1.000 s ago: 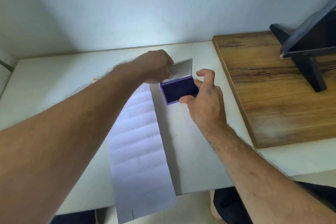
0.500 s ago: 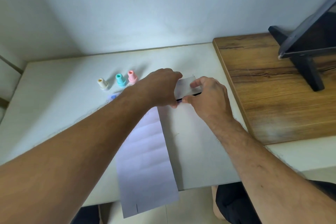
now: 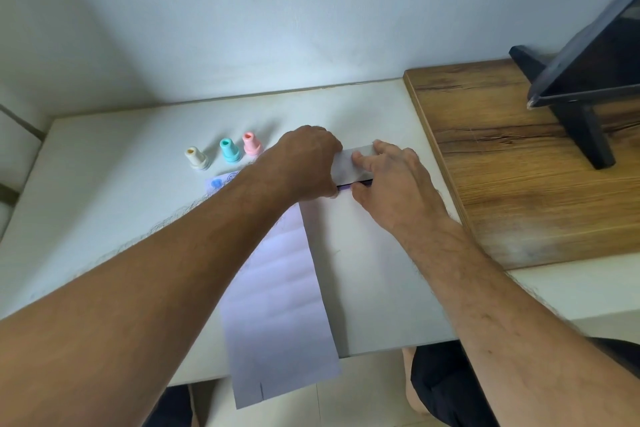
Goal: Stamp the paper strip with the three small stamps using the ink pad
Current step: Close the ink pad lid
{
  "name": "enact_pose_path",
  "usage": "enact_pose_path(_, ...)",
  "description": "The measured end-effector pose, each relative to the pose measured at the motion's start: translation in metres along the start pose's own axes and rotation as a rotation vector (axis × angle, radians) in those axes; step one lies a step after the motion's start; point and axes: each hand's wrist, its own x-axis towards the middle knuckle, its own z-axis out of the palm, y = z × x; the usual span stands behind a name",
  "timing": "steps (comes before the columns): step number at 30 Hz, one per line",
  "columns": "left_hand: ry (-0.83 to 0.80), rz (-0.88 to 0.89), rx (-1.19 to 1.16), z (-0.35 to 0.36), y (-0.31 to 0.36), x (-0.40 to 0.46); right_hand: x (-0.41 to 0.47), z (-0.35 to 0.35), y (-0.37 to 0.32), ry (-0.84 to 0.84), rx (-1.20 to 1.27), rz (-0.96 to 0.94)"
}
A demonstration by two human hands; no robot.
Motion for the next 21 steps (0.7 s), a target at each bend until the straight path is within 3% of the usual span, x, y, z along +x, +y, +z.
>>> enact_pose_path(7,0.095,-0.029,0.222,0.009,0.014,-0.010,0.005,0.004,-0.002,0.038,-0.020,-0.037)
enact_pose_path(13,0.128,-0.049,0.172,0.012,0.011,-0.013,-0.003,-0.002,-0.004,0.118,-0.071,-0.018)
enact_pose_path(21,0.158,-0.090,0.195,0.019,0.013,-0.017,-0.001,-0.002,-0.005,0.102,-0.027,0.005)
